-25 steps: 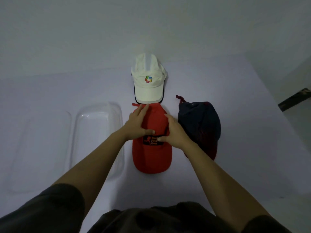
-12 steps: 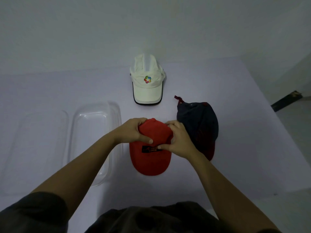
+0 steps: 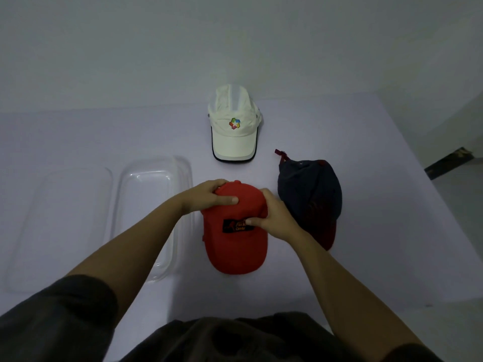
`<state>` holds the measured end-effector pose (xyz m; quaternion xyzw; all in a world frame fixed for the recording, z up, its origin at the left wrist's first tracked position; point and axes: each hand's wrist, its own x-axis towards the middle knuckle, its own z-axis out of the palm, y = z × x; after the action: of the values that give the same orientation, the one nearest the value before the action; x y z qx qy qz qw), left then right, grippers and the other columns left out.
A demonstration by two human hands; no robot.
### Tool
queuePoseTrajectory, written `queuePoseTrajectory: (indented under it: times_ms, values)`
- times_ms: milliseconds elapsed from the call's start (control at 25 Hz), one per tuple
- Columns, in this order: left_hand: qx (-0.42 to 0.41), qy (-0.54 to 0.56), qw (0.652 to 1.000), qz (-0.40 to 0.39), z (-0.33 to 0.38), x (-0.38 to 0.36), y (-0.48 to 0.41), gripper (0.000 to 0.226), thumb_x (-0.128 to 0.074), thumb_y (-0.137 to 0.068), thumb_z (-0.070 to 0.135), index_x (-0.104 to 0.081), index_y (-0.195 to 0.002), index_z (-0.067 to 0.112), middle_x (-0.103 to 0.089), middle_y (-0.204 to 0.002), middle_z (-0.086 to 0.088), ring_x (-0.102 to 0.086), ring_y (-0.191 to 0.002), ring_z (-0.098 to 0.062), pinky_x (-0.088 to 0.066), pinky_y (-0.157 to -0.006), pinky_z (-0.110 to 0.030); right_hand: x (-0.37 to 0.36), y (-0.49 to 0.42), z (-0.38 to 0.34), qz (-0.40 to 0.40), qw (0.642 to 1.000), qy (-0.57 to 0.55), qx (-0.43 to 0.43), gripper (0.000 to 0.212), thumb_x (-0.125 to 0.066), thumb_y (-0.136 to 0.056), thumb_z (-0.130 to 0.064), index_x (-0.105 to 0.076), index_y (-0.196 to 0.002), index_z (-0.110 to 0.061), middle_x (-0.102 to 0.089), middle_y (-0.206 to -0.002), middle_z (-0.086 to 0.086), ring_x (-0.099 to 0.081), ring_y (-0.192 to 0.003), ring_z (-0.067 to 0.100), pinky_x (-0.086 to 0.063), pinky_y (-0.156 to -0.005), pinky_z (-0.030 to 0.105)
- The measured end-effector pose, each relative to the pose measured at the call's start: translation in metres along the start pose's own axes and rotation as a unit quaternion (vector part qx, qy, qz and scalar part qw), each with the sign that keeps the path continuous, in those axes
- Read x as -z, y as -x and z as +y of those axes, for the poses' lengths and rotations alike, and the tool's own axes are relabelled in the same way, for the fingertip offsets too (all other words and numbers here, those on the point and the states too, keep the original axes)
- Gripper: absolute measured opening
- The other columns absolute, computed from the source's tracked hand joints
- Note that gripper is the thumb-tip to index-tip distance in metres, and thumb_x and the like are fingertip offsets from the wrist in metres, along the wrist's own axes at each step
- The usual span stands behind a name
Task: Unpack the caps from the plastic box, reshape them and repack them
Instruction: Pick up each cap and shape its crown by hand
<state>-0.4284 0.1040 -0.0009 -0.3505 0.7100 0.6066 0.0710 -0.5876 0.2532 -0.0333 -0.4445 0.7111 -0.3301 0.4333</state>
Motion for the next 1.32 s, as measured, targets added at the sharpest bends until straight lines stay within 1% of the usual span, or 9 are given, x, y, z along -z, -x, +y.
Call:
queuePoseTrajectory:
  times_ms: [120,360,520,640,840,960,1080,1160,1320]
  values:
    - [0.054,0.005,0.996,0.065,-0.014,-0.003,-0.010,0.068,-0.059,-0.074,0.063,-0.052,-0.127,0.021,-0.060,-0.119,0.000,-0.060,-0.106,-0.019,-0.051,-0.091,-0.035,-0.002,-0.013,0.007,-0.017,0.999,-0.019,-0.047,0.073,-0.078,-0.074,-0.014,-0.036,-0.133,-0.020,-0.056,-0.124,0.004,-0.057,-0.112,0.021,-0.051,-0.094,0.041]
    - [0.113,0.158,0.961,0.199,-0.046,-0.031,-0.021,0.075,-0.051,-0.079,0.068,-0.045,-0.130,0.013,-0.052,-0.128,-0.003,-0.053,-0.111,-0.021,-0.043,-0.092,-0.035,-0.008,-0.022,0.025,0.061,0.989,-0.057,-0.124,0.082,-0.085,-0.060,-0.028,-0.041,-0.128,-0.018,-0.047,-0.129,0.004,-0.052,-0.117,0.023,-0.048,-0.098,0.045]
    - [0.086,0.222,0.929,0.284,-0.055,-0.049,-0.023,0.055,-0.058,-0.079,0.061,-0.055,-0.107,0.014,-0.054,-0.123,-0.009,-0.058,-0.105,-0.024,-0.048,-0.084,-0.034,-0.027,-0.015,0.030,0.132,0.965,-0.161,-0.160,0.082,-0.078,-0.074,-0.031,-0.031,-0.140,-0.019,-0.027,-0.131,-0.008,-0.040,-0.119,0.014,-0.042,-0.104,0.039]
    - [0.083,0.248,0.928,0.265,-0.055,-0.058,-0.021,0.042,-0.056,-0.082,0.059,-0.058,-0.093,0.018,-0.064,-0.106,-0.004,-0.061,-0.103,-0.024,-0.050,-0.092,-0.039,-0.040,-0.008,0.034,0.164,0.937,-0.272,-0.143,0.066,-0.071,-0.082,-0.022,-0.035,-0.137,-0.025,-0.042,-0.134,-0.002,-0.050,-0.117,0.017,-0.046,-0.097,0.037]
    - [0.026,0.296,0.931,0.213,-0.046,-0.050,-0.021,0.040,-0.053,-0.091,0.043,-0.063,-0.113,0.011,-0.069,-0.110,-0.008,-0.066,-0.103,-0.023,-0.051,-0.094,-0.040,-0.035,-0.003,0.035,0.135,0.933,-0.313,-0.116,0.043,-0.070,-0.080,-0.008,-0.045,-0.107,-0.029,-0.050,-0.126,-0.004,-0.052,-0.114,0.017,-0.047,-0.092,0.033]
    - [0.026,0.282,0.931,0.231,-0.041,-0.047,-0.023,0.041,-0.055,-0.091,0.040,-0.063,-0.109,0.004,-0.070,-0.105,-0.014,-0.066,-0.100,-0.028,-0.054,-0.089,-0.041,-0.028,-0.007,0.032,0.123,0.947,-0.282,-0.095,0.050,-0.076,-0.074,-0.013,-0.040,-0.103,-0.032,-0.053,-0.126,0.000,-0.053,-0.115,0.018,-0.049,-0.092,0.033]
    - [0.016,0.319,0.920,0.227,-0.040,-0.044,-0.020,0.031,-0.055,-0.092,0.033,-0.067,-0.100,0.006,-0.071,-0.095,-0.012,-0.068,-0.090,-0.025,-0.056,-0.078,-0.036,-0.020,-0.009,0.028,0.079,0.966,-0.227,-0.096,0.073,-0.082,-0.067,-0.020,-0.035,-0.122,-0.032,-0.049,-0.130,-0.001,-0.051,-0.119,0.018,-0.047,-0.100,0.040]
    - [0.019,0.333,0.914,0.231,-0.041,-0.043,-0.020,0.030,-0.056,-0.091,0.030,-0.067,-0.099,0.003,-0.071,-0.093,-0.011,-0.067,-0.087,-0.024,-0.055,-0.077,-0.035,-0.013,-0.011,0.025,0.049,0.976,-0.185,-0.103,0.071,-0.081,-0.071,-0.015,-0.041,-0.129,-0.023,-0.055,-0.122,-0.002,-0.055,-0.113,0.017,-0.048,-0.099,0.039]
    - [0.044,0.276,0.920,0.273,-0.043,-0.050,-0.022,0.033,-0.058,-0.088,0.037,-0.051,-0.066,0.014,-0.052,-0.064,-0.001,-0.050,-0.065,-0.017,-0.043,-0.060,-0.028,-0.004,-0.015,0.021,0.048,0.987,-0.110,-0.103,0.056,-0.085,-0.065,-0.020,-0.060,-0.115,-0.012,-0.066,-0.110,0.003,-0.064,-0.102,0.020,-0.053,-0.092,0.040]
